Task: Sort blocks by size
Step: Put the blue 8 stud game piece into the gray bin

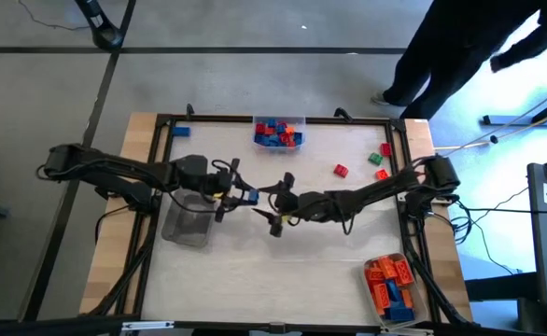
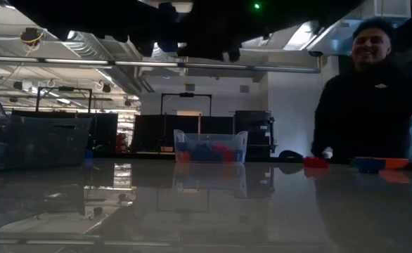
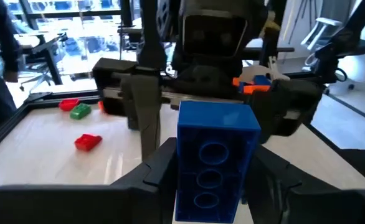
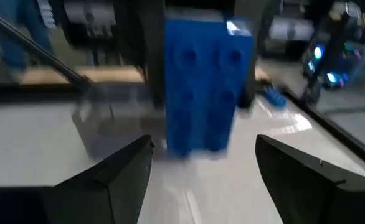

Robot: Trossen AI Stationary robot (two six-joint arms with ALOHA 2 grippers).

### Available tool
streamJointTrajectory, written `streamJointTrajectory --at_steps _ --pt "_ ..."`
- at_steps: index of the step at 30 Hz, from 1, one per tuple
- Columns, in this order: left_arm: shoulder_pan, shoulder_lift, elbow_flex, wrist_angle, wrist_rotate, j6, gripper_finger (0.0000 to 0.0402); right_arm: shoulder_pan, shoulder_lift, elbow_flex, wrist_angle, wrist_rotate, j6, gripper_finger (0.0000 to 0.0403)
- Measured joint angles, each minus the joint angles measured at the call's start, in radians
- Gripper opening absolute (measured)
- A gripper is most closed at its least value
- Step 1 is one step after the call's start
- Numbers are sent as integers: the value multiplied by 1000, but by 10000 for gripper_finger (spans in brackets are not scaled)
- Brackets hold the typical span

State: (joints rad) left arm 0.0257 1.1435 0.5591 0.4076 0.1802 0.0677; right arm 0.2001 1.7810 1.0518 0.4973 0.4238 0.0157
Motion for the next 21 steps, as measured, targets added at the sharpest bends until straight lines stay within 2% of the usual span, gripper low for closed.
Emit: streamJointTrajectory --at_steps 4,9,12,17,21 --pt "-21 28 0 24 -26 11 127 2 41 3 130 -50 -57 282" --pt "-38 58 0 58 -40 -1 127 -2 49 20 120 -63 -92 275" --pt "-48 63 0 56 -41 -1 127 -5 49 20 111 -77 -99 241" --pt "-53 61 0 60 -45 23 128 -5 49 21 107 -78 -89 146" --pt "-58 61 0 56 -45 -1 141 -5 49 21 101 -78 -95 138"
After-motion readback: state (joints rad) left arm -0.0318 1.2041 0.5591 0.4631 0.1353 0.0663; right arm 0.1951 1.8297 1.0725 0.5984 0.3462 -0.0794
